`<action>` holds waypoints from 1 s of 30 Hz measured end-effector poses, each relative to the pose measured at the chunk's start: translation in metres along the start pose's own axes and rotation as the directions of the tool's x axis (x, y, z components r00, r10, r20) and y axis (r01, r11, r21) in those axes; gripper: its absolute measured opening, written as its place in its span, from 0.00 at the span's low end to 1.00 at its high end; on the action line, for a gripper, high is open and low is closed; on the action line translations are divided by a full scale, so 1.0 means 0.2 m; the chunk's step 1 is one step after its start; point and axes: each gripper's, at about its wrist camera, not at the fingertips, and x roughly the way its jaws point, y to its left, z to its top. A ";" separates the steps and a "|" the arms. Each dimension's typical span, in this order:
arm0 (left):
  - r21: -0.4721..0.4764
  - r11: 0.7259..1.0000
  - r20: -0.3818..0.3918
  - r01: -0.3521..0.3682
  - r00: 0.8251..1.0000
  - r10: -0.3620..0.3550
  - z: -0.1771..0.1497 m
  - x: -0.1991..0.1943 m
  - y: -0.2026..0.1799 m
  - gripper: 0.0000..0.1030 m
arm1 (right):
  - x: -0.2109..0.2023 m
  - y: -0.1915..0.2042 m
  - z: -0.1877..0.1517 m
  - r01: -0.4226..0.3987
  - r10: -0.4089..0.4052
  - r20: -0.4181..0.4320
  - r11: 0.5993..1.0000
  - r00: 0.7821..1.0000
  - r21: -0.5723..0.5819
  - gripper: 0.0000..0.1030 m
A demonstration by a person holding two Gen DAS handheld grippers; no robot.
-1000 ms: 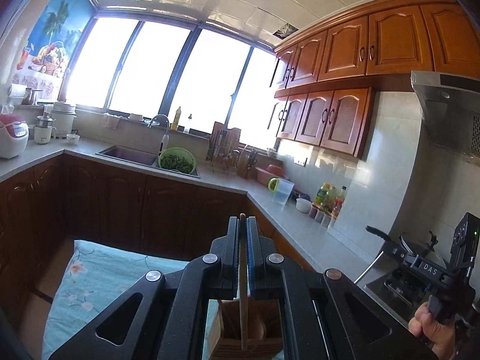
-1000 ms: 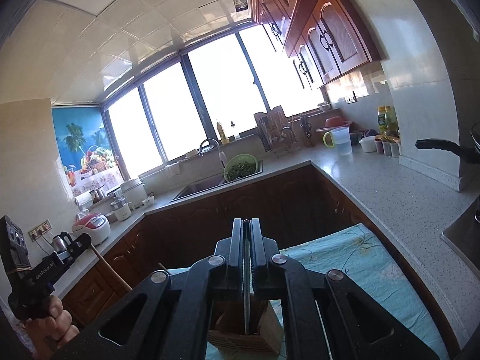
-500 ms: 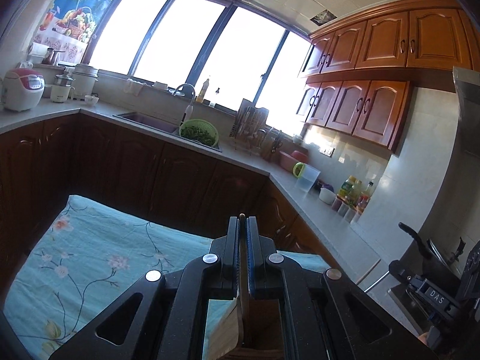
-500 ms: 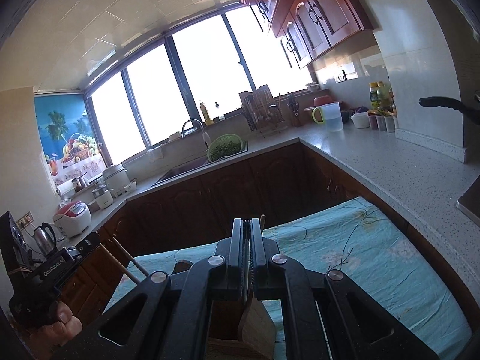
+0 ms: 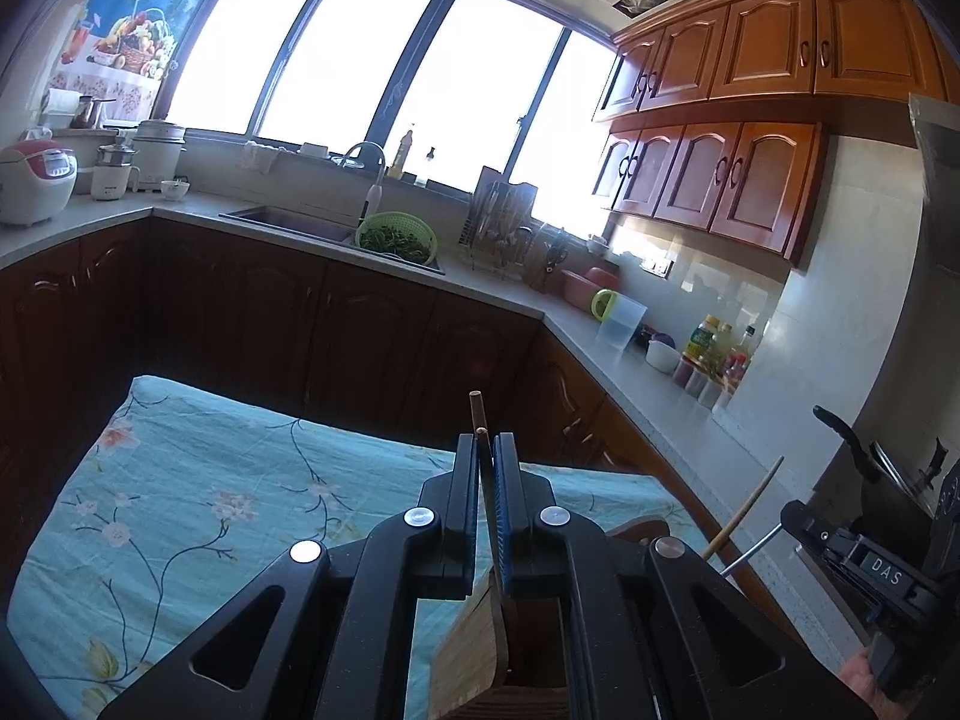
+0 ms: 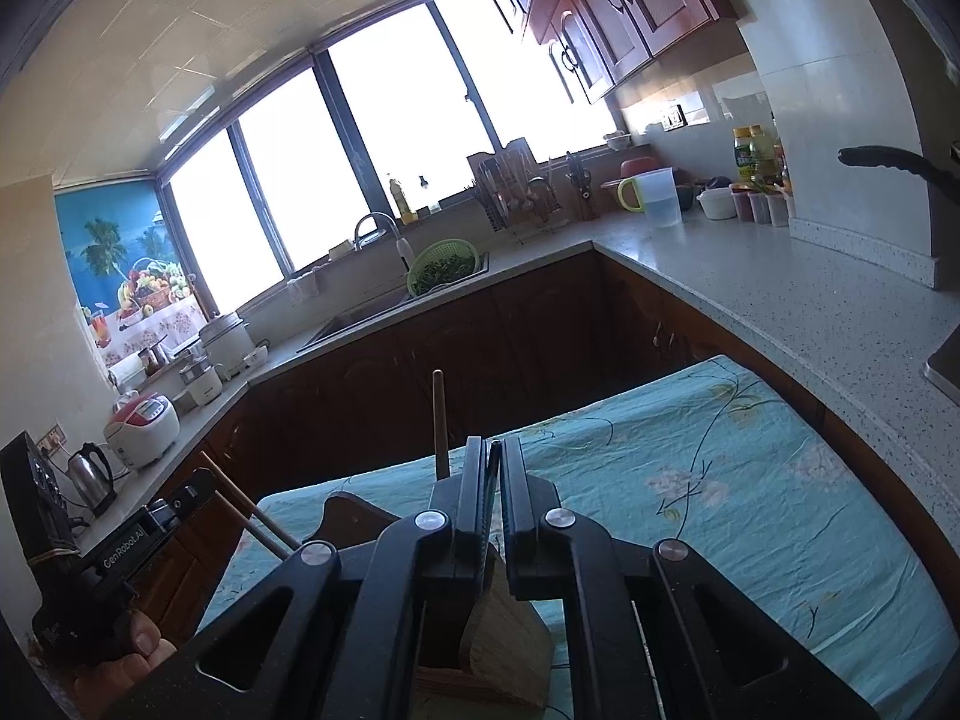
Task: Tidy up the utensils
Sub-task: 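Insert the left gripper's chopstick into the caddy and open while the right gripper releases its own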
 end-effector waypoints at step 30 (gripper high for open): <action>-0.049 0.999 -0.080 -0.016 0.997 0.013 -0.23 -0.56 0.11 0.67 | -0.44 -0.15 -0.21 -0.071 0.070 0.013 0.992 0.997 0.107 0.91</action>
